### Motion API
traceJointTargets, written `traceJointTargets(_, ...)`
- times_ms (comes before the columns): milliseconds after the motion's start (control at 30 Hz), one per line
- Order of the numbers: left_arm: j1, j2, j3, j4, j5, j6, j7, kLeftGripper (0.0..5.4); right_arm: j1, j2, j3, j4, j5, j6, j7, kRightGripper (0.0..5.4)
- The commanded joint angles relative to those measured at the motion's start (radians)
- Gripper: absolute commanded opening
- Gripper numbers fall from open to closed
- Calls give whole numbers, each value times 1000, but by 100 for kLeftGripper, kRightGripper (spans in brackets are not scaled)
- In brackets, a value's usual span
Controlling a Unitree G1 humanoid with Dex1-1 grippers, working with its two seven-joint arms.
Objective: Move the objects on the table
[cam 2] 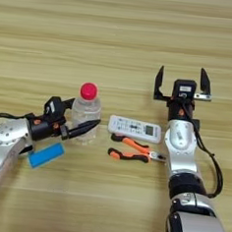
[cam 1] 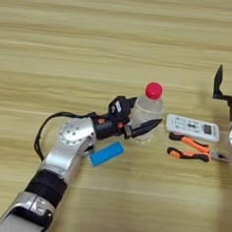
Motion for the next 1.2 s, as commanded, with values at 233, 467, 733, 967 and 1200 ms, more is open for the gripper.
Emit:
traceJointTargets(233,-7,-17,9,35,-53,49,-42,313,-16,7,6,-4,-11,0,-8,540)
traceJointTargets(467,-15,-14,8,64,-48,53,-52,309,-19,10,5,-4,-12,2,-8,540)
traceJointTargets(733,-19,-13,6,76,-45,51,-56,435,-22,11,3,2,-12,2,-7,540)
traceJointTargets(967,-17,-14,7,78,-39,22,-55,538,-23,11,4,7,-13,-1,-6,540)
traceJointTargets(1200,-13,-19,12,73,-40,-35,-48,538,-23,10,3,12,-12,-4,-5,540)
